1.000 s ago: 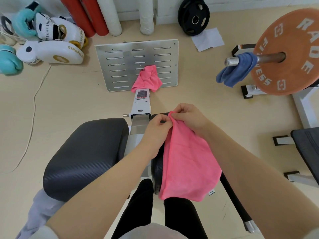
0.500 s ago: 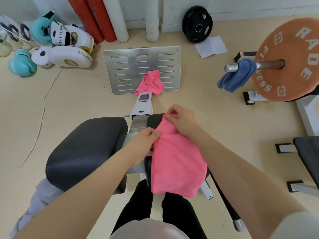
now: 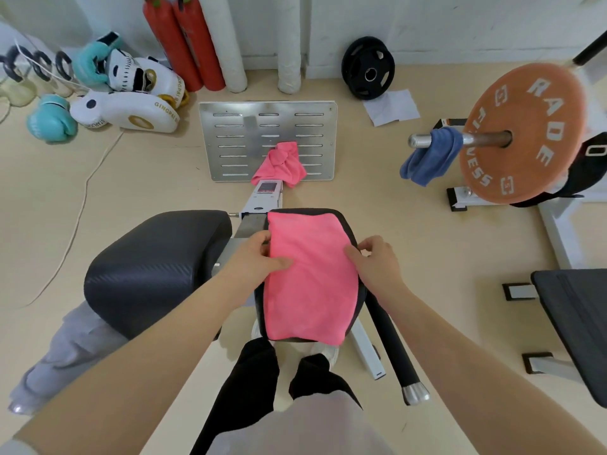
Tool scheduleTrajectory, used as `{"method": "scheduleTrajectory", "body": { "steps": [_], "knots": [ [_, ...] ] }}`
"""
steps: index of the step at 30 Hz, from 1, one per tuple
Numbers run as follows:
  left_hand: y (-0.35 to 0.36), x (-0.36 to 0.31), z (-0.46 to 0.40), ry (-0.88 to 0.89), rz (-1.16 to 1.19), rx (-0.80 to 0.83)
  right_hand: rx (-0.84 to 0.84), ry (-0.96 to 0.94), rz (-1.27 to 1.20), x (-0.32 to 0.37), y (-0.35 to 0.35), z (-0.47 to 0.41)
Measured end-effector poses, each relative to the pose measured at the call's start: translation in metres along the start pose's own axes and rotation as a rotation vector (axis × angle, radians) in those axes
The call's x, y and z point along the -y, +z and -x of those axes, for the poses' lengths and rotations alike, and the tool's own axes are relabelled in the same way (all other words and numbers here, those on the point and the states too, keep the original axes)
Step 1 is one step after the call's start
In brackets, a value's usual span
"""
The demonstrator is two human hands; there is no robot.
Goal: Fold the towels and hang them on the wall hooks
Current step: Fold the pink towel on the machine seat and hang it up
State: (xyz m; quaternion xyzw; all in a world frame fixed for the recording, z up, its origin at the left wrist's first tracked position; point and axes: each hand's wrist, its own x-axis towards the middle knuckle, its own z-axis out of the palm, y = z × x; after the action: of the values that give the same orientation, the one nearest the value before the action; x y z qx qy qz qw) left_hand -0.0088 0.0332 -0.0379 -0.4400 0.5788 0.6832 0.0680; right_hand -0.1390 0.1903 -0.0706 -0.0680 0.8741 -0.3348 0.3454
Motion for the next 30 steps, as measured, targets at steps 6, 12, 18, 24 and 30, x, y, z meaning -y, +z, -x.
{"method": "scheduleTrajectory", "body": {
  "steps": [6, 12, 18, 24, 30],
  "knots": [
    [0.011, 0.007, 0.007, 0.099, -0.294, -0.169, 0.021, -0.145, 0.302, -0.001, 0.006, 0.013],
    [0.001, 0.006, 0.001, 0.209, -0.250, -0.186, -0.136, -0.140, 0.283, 0.010, 0.012, 0.021],
    [-0.021, 0.029, 0.005, 0.529, -0.839, -0.080, -0.259, -0.157, 0.169, -0.003, 0.028, 0.041],
    [-0.029, 0.056, 0.014, 0.900, -1.255, 0.160, -0.325, 0.029, -0.216, -0.035, 0.058, 0.088],
    [-0.034, 0.068, 0.017, 0.888, -1.289, 0.224, -0.115, 0.140, -0.419, -0.049, 0.079, 0.110]
  ]
}}
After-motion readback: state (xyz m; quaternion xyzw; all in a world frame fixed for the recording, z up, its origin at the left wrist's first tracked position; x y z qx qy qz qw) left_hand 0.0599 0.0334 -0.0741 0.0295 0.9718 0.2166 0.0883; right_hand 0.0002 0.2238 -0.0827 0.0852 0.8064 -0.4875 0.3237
